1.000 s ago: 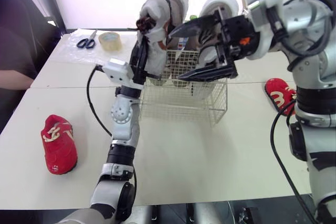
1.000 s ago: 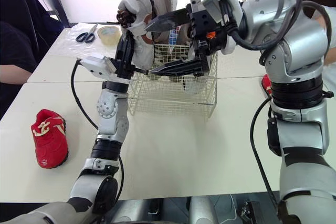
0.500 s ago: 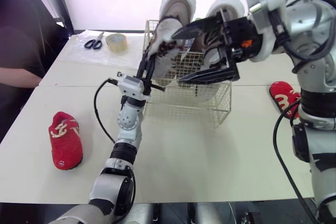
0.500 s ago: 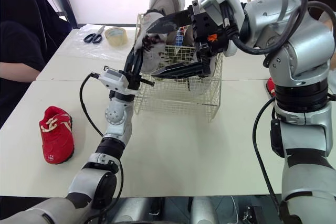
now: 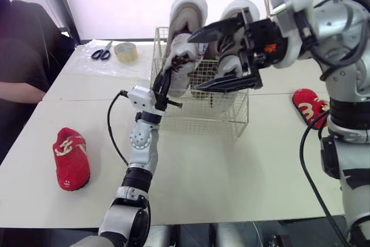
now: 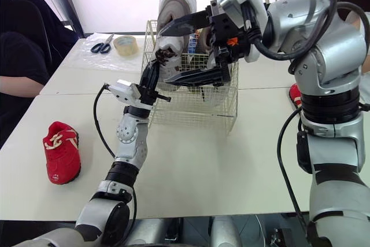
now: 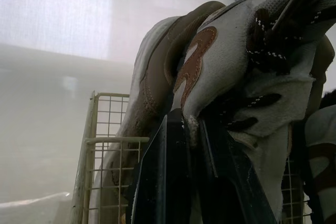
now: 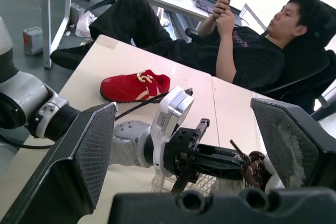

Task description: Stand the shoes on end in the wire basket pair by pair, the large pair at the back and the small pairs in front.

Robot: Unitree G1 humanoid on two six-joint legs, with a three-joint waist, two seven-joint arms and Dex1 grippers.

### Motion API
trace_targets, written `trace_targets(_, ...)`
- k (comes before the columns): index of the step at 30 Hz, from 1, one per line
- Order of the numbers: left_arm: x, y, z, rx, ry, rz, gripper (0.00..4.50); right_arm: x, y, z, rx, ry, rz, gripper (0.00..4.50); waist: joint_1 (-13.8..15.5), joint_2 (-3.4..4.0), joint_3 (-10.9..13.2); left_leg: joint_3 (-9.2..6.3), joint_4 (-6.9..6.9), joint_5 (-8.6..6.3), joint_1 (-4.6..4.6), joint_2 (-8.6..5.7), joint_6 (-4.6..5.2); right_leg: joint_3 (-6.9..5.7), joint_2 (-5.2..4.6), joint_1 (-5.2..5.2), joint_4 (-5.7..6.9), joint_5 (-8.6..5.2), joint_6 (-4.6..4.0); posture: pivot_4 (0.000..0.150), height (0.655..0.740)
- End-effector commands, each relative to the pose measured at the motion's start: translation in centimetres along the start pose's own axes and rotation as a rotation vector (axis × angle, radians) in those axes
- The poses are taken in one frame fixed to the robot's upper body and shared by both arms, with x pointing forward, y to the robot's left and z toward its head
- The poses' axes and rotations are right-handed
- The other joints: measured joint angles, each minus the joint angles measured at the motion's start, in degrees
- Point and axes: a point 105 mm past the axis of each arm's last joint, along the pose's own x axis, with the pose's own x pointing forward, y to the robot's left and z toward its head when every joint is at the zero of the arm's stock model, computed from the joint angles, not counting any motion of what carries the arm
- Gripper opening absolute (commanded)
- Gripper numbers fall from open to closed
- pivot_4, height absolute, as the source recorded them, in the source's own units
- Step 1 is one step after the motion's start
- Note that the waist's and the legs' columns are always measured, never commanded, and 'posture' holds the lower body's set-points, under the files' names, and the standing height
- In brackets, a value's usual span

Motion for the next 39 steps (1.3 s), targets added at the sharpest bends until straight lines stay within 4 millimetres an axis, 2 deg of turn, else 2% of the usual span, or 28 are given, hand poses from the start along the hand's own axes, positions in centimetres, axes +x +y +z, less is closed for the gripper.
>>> trace_targets(1, -3.0, 1.5, -2.1, -0.046, 0.162, 0.047, 1.42, -0.3, -0.2, 1.3, -0.058, -0.026, -0.014, 4.5, -0.7, -0.01, 0.0, 0.0, -0.03, 0.0, 0.0, 0.0, 0.0, 0.01, 0.0, -0.01, -0.01, 0.0, 0.0, 0.15, 0.74)
trace_targets(4, -3.9, 1.3, -1.4, -0.041, 0.193, 0.009, 3.03, -0.4, -0.2, 1.3, -0.06, -0.027, -0.017, 4.5, -1.6, 0.0, 0.0, 0.04, -0.36, 0.0, 0.05, -0.03, 0.0, 0.05, -0.03, -0.09, -0.11, 0.0, 0.0, 0.15, 0.74)
trace_targets(7, -4.3, 1.7, 0.0, -0.019, 0.209, -0.015, 4.44, -0.5, -0.3, 1.2, -0.062, -0.028, -0.02, 4.5, -2.5, 0.0, 0.0, 0.04, -0.62, 0.0, 0.19, -0.02, 0.0, 0.05, -0.01, -0.15, -0.11, -0.01, -0.02, 0.15, 0.74)
trace_targets(13, -3.9, 2.4, 2.3, -0.004, 0.206, -0.043, 4.44, -0.3, -0.5, 1.0, -0.064, -0.035, -0.012, 4.5, -2.8, -0.01, 0.0, 0.04, -0.71, -0.24, 0.55, 0.0, -0.09, 0.05, 0.1, -0.15, -0.11, -0.14, -0.25, 0.15, 0.74)
trace_targets(16, -3.4, 1.5, 2.5, 0.0, 0.264, -0.161, 4.44, -0.1, -0.6, 1.0, -0.067, -0.042, -0.004, 4.5, -2.6, -0.01, 0.0, 0.04, -0.71, -0.25, 0.55, 0.02, -0.11, 0.05, 0.11, -0.16, -0.11, -0.15, -0.28, 0.15, 0.74)
trace_targets(23, -1.8, 2.3, 3.6, 0.023, 0.348, -0.227, 4.44, 0.3, -0.7, 1.1, -0.076, -0.048, 0.007, 4.5, -1.9, -0.09, 0.1, 0.02, -0.53, -0.33, 0.54, -0.04, -0.23, 0.04, 0.02, -0.07, -0.1, -0.24, -0.46, 0.15, 0.74)
trace_targets(27, -1.6, 2.2, 4.6, 0.009, 0.403, -0.293, 4.44, 0.2, -0.7, 1.0, -0.076, -0.049, 0.007, 4.5, -2.1, -0.16, 0.1, 0.02, -0.59, -0.33, 0.52, -0.04, -0.23, 0.04, 0.02, -0.12, -0.08, -0.21, -0.41, 0.15, 0.74)
trace_targets(31, -1.8, 2.5, 6.3, -0.013, 0.451, -0.33, 4.44, 0.0, -0.7, 0.9, -0.075, -0.05, 0.002, 4.5, -2.4, -0.21, 0.2, 0.02, -0.64, -0.33, 0.51, -0.03, -0.24, 0.04, 0.04, -0.16, -0.09, -0.18, -0.35, 0.15, 0.74)
trace_targets(35, -2.1, 3.6, 9.3, -0.083, 0.459, -0.343, 4.44, -0.1, -0.8, 0.8, -0.077, -0.05, 0.002, 4.5, -2.3, -0.3, 0.3, 0.02, -0.66, -0.33, 0.49, -0.03, -0.24, 0.04, 0.04, -0.19, -0.1, -0.19, -0.36, 0.15, 0.74)
trace_targets(39, -3.1, 3.8, 11.7, -0.15, 0.489, -0.391, 4.44, -0.2, -0.9, 0.6, -0.075, -0.051, -0.004, 4.5, -2.3, -0.31, 0.4, 0.02, -0.67, -0.33, 0.49, -0.03, -0.24, 0.04, 0.04, -0.18, -0.12, -0.23, -0.44, 0.15, 0.74)
